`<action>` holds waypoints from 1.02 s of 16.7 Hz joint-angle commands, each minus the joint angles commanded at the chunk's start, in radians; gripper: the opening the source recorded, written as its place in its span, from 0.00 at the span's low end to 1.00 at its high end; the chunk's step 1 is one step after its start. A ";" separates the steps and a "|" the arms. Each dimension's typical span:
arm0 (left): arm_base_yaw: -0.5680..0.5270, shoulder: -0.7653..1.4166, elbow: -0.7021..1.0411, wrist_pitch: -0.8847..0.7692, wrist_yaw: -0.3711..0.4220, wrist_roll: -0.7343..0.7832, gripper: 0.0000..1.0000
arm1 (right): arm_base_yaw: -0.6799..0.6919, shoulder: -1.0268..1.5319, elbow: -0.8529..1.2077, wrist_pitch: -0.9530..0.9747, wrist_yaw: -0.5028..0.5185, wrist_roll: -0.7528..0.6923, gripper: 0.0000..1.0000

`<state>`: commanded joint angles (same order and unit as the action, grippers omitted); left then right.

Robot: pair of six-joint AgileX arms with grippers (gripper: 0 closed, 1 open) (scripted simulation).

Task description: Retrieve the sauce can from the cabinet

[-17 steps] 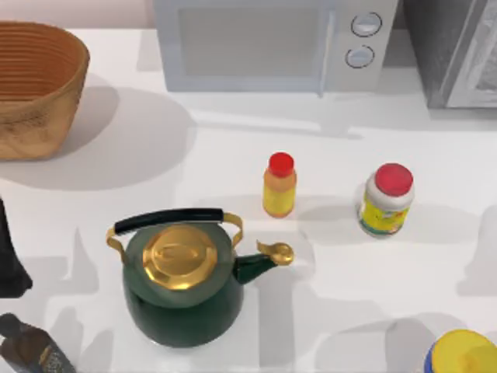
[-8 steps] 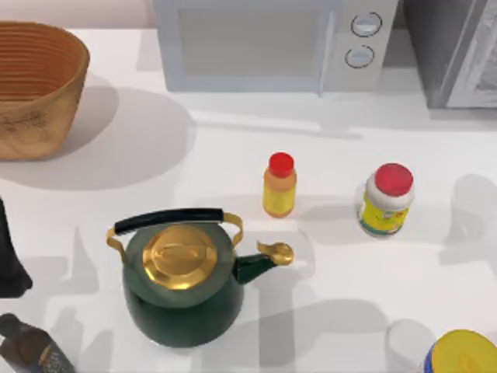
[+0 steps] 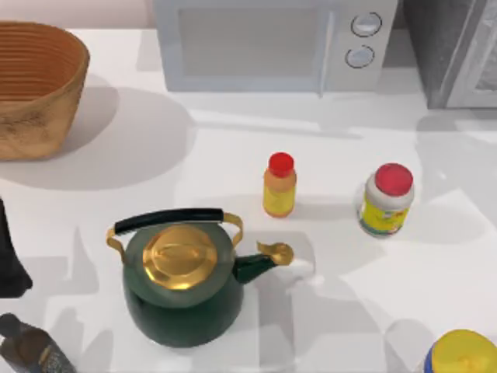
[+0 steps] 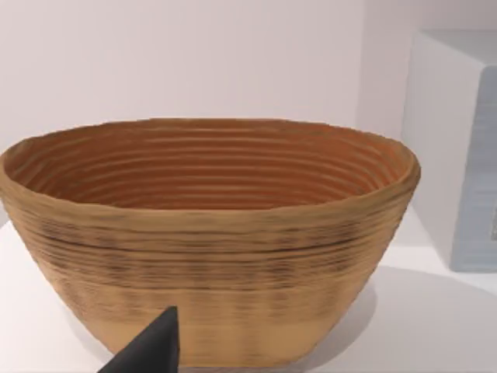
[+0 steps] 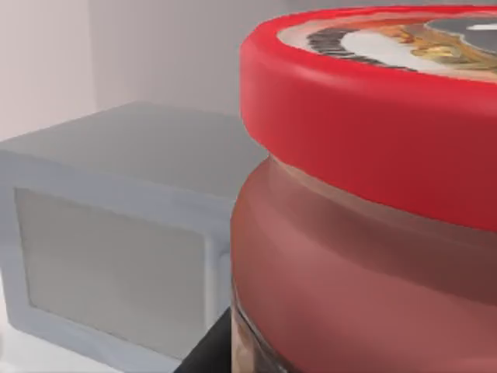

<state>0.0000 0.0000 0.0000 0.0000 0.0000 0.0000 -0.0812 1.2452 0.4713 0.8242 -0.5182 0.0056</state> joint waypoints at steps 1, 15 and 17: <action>0.000 0.000 0.000 0.000 0.000 0.000 1.00 | -0.007 0.114 0.036 0.066 -0.043 0.001 0.00; 0.000 0.000 0.000 0.000 0.000 0.000 1.00 | -0.062 0.943 0.327 0.577 -0.362 0.008 0.00; 0.000 0.000 0.000 0.000 0.000 0.000 1.00 | -0.062 0.943 0.327 0.577 -0.362 0.008 0.00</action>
<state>0.0000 0.0000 0.0000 0.0000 0.0000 0.0000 -0.1430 2.1887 0.7980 1.4007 -0.8806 0.0135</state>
